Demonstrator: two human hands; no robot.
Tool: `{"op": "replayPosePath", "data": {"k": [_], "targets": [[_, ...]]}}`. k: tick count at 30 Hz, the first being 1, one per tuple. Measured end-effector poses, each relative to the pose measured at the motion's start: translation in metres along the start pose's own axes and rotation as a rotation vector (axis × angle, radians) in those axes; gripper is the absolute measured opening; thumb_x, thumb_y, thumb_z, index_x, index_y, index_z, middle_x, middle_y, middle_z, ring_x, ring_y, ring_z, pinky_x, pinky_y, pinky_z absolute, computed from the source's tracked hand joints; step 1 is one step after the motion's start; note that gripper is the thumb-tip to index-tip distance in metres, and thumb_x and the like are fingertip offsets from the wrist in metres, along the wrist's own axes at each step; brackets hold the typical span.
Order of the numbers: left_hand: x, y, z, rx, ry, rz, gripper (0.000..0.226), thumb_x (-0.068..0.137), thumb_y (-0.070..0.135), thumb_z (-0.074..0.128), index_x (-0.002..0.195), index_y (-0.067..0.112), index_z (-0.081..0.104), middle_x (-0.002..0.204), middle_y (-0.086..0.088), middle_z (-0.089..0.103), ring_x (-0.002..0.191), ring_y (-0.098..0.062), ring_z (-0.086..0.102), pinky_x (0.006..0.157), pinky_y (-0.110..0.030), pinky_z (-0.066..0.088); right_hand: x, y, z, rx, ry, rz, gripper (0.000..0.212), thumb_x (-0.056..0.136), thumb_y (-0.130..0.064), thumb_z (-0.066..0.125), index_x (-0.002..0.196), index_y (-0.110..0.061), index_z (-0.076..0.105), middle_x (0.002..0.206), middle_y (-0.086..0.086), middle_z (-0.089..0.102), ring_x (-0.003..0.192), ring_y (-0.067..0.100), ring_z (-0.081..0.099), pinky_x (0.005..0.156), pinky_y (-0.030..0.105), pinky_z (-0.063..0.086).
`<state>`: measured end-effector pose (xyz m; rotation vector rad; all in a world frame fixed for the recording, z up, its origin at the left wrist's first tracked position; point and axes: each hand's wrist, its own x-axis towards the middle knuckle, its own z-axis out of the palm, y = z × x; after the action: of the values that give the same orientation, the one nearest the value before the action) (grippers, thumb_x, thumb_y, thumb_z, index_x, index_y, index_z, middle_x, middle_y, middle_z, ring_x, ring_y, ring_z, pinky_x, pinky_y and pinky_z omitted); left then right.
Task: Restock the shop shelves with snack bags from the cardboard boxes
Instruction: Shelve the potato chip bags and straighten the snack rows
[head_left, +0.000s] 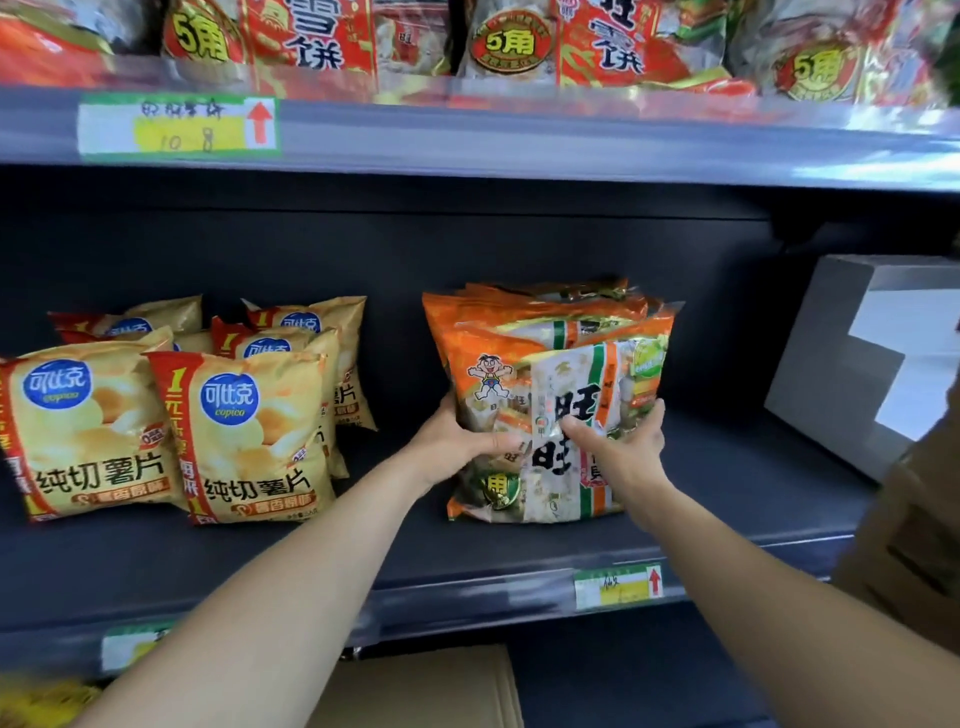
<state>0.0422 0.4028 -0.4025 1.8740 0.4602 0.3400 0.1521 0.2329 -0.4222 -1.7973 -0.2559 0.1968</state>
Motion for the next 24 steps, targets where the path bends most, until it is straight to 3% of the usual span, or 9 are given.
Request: {"op": "replayPosePath", "data": {"k": [3, 6, 8, 11, 14, 17, 22, 24], "targets": [[0.011, -0.003, 0.007, -0.048, 0.06, 0.02, 0.067, 0.077, 0.03, 0.076, 0.134, 0.025, 0.042, 0.122, 0.008, 0.056, 0.107, -0.011, 0.052, 0.093, -0.025, 0.04, 0.011, -0.001, 0.014, 0.033, 0.076, -0.011, 0.126, 0.068, -0.052, 0.078, 0.15, -0.029, -0.014, 0.159, 0.001, -0.005, 0.146, 0.031, 0.011, 0.114, 0.055, 0.021], [0.018, -0.015, 0.013, -0.073, 0.09, 0.004, 0.072, 0.079, 0.035, 0.074, 0.139, 0.03, 0.036, 0.131, 0.007, 0.056, 0.119, -0.013, 0.053, 0.107, -0.035, 0.039, 0.013, 0.007, 0.021, 0.035, 0.121, -0.056, 0.123, 0.07, -0.051, 0.077, 0.151, -0.028, -0.013, 0.159, 0.002, -0.005, 0.146, 0.031, 0.009, 0.114, 0.054, 0.021], [0.016, -0.02, 0.013, -0.057, 0.058, -0.001, 0.08, 0.077, 0.036, 0.076, 0.142, 0.031, 0.03, 0.133, 0.009, 0.054, 0.123, -0.013, 0.05, 0.109, -0.034, 0.037, 0.011, 0.013, 0.024, 0.024, 0.147, -0.082, 0.122, 0.071, -0.052, 0.076, 0.151, -0.026, -0.012, 0.159, 0.003, -0.004, 0.146, 0.031, 0.009, 0.113, 0.052, 0.02], [0.009, -0.019, 0.015, 0.012, -0.006, 0.014, 0.098, 0.068, 0.028, 0.083, 0.143, 0.029, 0.02, 0.13, 0.01, 0.051, 0.118, -0.01, 0.05, 0.1, -0.024, 0.036, 0.006, 0.021, 0.03, -0.039, 0.208, -0.097, 0.12, 0.072, -0.059, 0.07, 0.151, -0.021, -0.013, 0.159, 0.006, -0.003, 0.146, 0.031, 0.007, 0.116, 0.05, 0.018], [0.009, -0.019, 0.02, 0.058, 0.103, 0.017, 0.088, 0.066, 0.024, 0.084, 0.136, 0.028, 0.031, 0.12, 0.011, 0.059, 0.111, -0.01, 0.058, 0.096, -0.026, 0.044, 0.0, 0.028, 0.038, -0.098, 0.254, -0.079, 0.116, 0.076, -0.062, 0.063, 0.151, -0.015, -0.011, 0.159, 0.01, 0.0, 0.145, 0.032, 0.01, 0.118, 0.048, 0.015], [0.006, -0.014, 0.018, 0.08, 0.088, 0.0, 0.082, 0.069, 0.022, 0.082, 0.136, 0.027, 0.034, 0.123, 0.009, 0.059, 0.115, -0.013, 0.058, 0.097, -0.028, 0.045, -0.005, 0.027, 0.038, -0.154, 0.278, -0.069, 0.112, 0.079, -0.059, 0.063, 0.152, -0.011, -0.008, 0.158, 0.014, 0.003, 0.144, 0.034, 0.011, 0.118, 0.046, 0.014], [-0.018, -0.006, -0.004, 0.119, 0.066, -0.03, 0.109, 0.074, 0.024, 0.08, 0.151, 0.019, 0.005, 0.153, -0.001, 0.029, 0.139, -0.019, 0.032, 0.109, -0.03, 0.029, -0.035, 0.012, 0.042, -0.234, 0.456, -0.155, 0.092, 0.081, -0.037, 0.072, 0.148, -0.006, 0.019, 0.154, 0.016, 0.018, 0.137, 0.038, 0.024, 0.112, 0.05, 0.021], [-0.033, -0.009, -0.017, 0.172, 0.105, -0.028, 0.1, 0.077, 0.028, 0.077, 0.151, 0.019, 0.011, 0.154, -0.004, 0.027, 0.139, -0.021, 0.031, 0.111, -0.033, 0.03, -0.055, 0.005, 0.05, -0.225, 0.496, -0.213, 0.075, 0.081, -0.028, 0.072, 0.141, -0.004, 0.032, 0.147, 0.017, 0.028, 0.132, 0.038, 0.029, 0.107, 0.051, 0.025]]}}
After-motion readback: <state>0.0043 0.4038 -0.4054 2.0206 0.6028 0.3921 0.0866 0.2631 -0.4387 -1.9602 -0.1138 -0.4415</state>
